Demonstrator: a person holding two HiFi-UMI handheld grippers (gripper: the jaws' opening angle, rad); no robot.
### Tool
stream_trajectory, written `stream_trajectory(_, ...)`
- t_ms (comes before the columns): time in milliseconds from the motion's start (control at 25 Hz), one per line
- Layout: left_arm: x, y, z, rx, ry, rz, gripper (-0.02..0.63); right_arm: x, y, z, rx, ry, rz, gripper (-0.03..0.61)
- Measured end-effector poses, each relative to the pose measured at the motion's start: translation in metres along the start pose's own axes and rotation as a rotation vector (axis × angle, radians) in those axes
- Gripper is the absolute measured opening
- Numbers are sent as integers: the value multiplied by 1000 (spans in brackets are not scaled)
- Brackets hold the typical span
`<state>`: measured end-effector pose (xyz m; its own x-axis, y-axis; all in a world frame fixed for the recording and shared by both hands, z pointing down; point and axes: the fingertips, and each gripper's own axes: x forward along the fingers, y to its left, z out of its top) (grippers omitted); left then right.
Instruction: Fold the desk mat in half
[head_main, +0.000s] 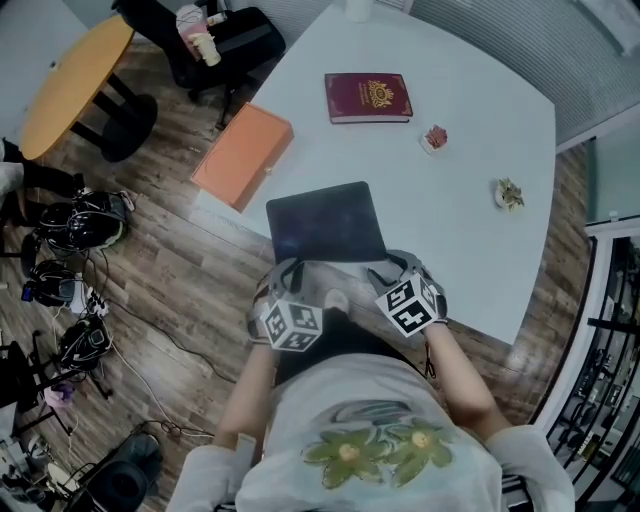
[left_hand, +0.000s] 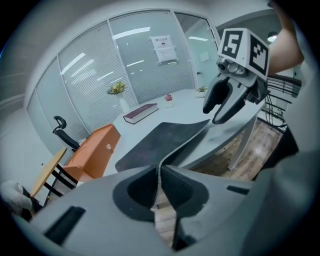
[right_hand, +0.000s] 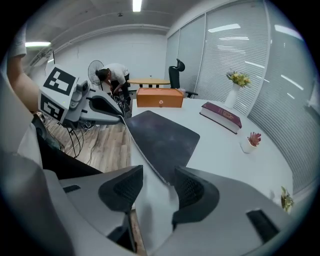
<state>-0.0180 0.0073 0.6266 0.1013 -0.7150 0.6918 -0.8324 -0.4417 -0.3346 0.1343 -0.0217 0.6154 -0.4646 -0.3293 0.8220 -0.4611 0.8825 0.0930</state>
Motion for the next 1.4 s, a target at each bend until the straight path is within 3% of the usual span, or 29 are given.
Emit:
stream_trajectory(400,1,3,2,-36,11,-7,31,15,-10,-11,-101,62,1,184)
stream_trajectory(560,1,3,2,-57,16,-26,31,15,-12,-9,-130,69,1,96)
stream_trajectory(720,1,4,3,-74,19,-39,31,14,-16,-5,-152,78,-11,57)
stream_trajectory(1400,-3,31,24,-142,-3,-113,26,-3,-40,35,-13,-21,-75,31)
